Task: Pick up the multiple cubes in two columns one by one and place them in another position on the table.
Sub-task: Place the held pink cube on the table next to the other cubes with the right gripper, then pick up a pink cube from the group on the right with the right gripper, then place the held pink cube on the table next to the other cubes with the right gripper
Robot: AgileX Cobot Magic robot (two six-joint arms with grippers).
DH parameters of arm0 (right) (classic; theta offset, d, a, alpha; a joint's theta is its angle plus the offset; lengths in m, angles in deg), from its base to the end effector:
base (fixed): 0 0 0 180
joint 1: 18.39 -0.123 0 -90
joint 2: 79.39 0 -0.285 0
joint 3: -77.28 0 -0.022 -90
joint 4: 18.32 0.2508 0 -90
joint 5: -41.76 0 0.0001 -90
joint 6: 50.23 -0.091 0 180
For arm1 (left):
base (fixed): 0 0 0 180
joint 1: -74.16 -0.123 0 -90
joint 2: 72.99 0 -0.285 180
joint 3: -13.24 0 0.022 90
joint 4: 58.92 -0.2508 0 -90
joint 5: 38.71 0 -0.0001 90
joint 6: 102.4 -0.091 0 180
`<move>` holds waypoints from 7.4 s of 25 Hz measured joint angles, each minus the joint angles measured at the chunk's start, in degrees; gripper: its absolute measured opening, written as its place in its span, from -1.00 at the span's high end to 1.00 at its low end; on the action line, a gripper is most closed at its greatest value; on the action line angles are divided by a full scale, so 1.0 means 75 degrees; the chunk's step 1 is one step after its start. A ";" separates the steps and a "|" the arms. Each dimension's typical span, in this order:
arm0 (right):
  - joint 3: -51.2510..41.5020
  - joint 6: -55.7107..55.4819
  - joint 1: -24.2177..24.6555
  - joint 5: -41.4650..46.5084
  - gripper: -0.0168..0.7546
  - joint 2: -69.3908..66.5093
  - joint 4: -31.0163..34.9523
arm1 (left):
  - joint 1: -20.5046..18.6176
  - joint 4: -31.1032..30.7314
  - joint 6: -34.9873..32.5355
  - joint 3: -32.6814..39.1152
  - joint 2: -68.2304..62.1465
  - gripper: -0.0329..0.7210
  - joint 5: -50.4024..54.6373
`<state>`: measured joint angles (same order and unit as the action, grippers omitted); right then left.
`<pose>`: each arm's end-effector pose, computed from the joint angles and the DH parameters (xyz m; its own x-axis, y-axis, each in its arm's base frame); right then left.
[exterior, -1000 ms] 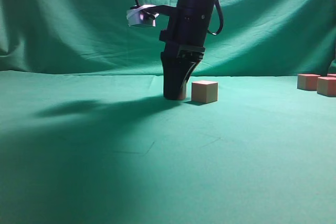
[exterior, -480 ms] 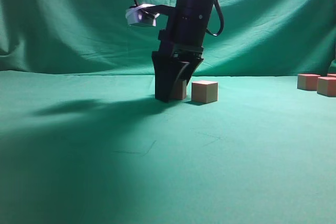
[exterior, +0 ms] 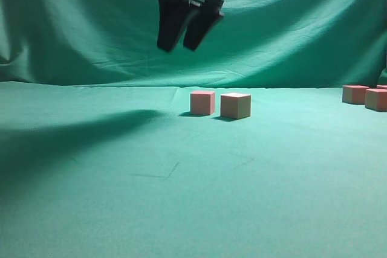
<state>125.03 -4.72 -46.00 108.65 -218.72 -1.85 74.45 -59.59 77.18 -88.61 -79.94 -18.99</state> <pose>0.4328 0.2532 0.2426 -0.3014 -0.8417 -0.4481 -0.9311 0.3610 -0.0517 0.0530 0.0001 0.1775 -0.2557 0.0196 -0.9666 0.0059 0.9998 0.0187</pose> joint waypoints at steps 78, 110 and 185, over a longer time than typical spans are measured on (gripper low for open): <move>-0.8480 -0.4957 0.3645 -0.3663 -0.38 0.4040 -0.2055 | 0.0000 0.0000 0.0000 0.0000 0.0000 0.91 0.0000; -0.8464 -0.4955 0.3662 -0.3536 0.25 0.3607 -0.2020 | 0.0000 -0.0004 0.0000 0.0000 0.0000 0.91 0.0000; -0.0022 -0.6719 -0.1358 0.0354 0.25 -0.0724 -0.1914 | 0.0000 -0.0004 0.0000 0.0000 0.0000 0.91 0.0000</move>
<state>124.87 -55.11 -56.18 111.30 -224.15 -16.21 74.45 -59.61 77.18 -88.61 -79.94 -18.99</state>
